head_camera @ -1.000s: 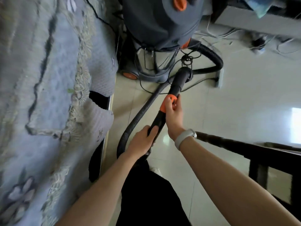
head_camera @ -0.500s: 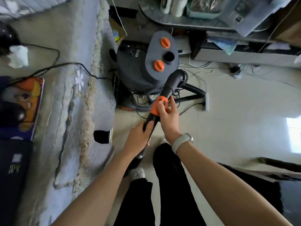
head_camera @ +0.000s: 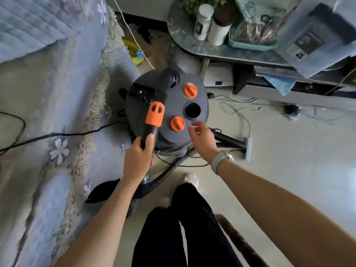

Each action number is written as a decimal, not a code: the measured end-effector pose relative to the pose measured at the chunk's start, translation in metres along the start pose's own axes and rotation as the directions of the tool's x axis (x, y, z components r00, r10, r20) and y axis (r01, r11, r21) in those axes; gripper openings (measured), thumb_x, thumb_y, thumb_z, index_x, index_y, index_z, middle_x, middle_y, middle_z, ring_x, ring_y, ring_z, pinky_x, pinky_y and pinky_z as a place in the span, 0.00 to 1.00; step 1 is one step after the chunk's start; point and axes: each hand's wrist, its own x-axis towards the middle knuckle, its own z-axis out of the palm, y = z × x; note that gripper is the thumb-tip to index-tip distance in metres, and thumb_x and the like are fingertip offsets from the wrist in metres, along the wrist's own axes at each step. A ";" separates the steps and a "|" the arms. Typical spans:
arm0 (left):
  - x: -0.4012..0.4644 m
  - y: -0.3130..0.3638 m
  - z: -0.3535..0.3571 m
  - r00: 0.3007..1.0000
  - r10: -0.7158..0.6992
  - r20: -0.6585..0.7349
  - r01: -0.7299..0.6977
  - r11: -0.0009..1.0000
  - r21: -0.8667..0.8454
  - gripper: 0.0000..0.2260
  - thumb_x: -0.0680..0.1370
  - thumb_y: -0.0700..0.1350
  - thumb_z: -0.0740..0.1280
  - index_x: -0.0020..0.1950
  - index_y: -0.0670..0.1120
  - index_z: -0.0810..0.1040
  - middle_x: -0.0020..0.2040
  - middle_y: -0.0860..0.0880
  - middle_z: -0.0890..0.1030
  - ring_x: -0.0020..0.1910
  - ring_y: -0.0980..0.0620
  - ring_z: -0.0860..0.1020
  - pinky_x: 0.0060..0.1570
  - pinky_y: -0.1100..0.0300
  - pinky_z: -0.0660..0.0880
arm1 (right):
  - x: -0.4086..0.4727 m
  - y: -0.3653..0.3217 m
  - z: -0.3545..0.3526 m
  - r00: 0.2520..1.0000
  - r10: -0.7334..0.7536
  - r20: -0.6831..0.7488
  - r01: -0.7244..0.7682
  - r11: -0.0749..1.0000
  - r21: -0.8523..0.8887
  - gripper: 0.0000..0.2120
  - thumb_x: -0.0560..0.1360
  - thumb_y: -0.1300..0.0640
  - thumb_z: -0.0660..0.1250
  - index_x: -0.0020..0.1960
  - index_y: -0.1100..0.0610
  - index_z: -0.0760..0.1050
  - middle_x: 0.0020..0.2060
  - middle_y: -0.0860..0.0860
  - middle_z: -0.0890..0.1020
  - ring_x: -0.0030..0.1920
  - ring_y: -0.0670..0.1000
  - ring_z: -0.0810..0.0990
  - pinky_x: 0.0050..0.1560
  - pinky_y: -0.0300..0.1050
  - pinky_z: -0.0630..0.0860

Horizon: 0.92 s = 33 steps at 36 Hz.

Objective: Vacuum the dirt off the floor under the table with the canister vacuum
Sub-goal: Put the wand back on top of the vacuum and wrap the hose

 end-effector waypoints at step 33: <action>0.089 0.008 0.013 0.990 -0.084 0.115 0.091 0.994 -0.062 0.16 0.79 0.56 0.60 0.42 0.44 0.74 0.27 0.48 0.76 0.23 0.52 0.74 0.26 0.60 0.71 | 0.101 -0.018 -0.003 0.875 -0.454 0.168 0.474 0.735 -0.485 0.15 0.77 0.54 0.66 0.60 0.61 0.74 0.54 0.58 0.77 0.56 0.59 0.75 0.47 0.55 0.75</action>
